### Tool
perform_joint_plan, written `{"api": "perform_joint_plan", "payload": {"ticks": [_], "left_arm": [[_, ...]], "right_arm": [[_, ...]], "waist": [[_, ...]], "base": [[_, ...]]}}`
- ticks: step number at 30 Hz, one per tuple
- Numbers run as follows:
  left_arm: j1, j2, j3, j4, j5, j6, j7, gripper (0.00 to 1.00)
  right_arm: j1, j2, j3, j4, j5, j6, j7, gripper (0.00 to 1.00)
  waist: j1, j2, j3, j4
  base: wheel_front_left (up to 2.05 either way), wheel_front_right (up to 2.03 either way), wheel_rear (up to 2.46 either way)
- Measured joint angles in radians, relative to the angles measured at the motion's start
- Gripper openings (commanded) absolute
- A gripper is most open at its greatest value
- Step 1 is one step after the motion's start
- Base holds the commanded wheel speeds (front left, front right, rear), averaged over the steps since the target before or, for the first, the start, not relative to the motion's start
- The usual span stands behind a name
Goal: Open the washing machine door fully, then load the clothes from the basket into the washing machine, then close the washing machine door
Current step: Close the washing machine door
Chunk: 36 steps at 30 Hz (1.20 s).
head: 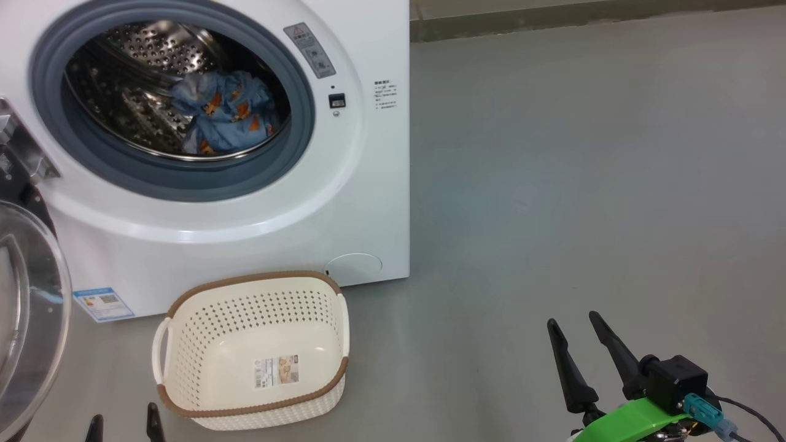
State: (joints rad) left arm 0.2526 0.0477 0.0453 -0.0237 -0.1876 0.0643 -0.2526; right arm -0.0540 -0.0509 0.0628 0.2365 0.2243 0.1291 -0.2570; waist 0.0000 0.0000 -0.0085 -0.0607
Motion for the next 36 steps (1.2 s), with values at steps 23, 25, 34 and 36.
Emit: {"api": "perform_joint_plan", "payload": {"ticks": [23,25,34,36], "left_arm": [[0.001,0.000,0.028,0.021,-0.031,-0.014,0.000,1.00],[0.002,0.000,0.029,0.021,-0.042,-0.004,0.000,1.00],[0.011,-0.001,0.027,0.004,-0.060,0.038,0.000,1.00],[0.013,0.000,0.026,0.002,-0.081,0.041,0.000,1.00]], "right_arm": [[0.046,0.000,0.009,-0.012,0.000,0.000,0.000,1.00],[0.051,0.000,0.014,-0.012,-0.001,0.000,0.000,1.00],[0.056,0.001,0.026,-0.021,-0.003,0.000,0.000,1.00],[0.056,0.001,0.032,-0.023,-0.003,0.000,0.000,1.00]], "waist": [[0.0000,0.0000,-0.020,0.196],[0.0000,0.0000,-0.023,0.224],[0.0000,0.0000,-0.033,0.358],[0.0000,0.0000,-0.035,0.389]], "base": [[0.00,0.00,0.00],[0.00,0.00,0.00],[0.00,0.00,0.00],[0.00,0.00,0.00]]}}
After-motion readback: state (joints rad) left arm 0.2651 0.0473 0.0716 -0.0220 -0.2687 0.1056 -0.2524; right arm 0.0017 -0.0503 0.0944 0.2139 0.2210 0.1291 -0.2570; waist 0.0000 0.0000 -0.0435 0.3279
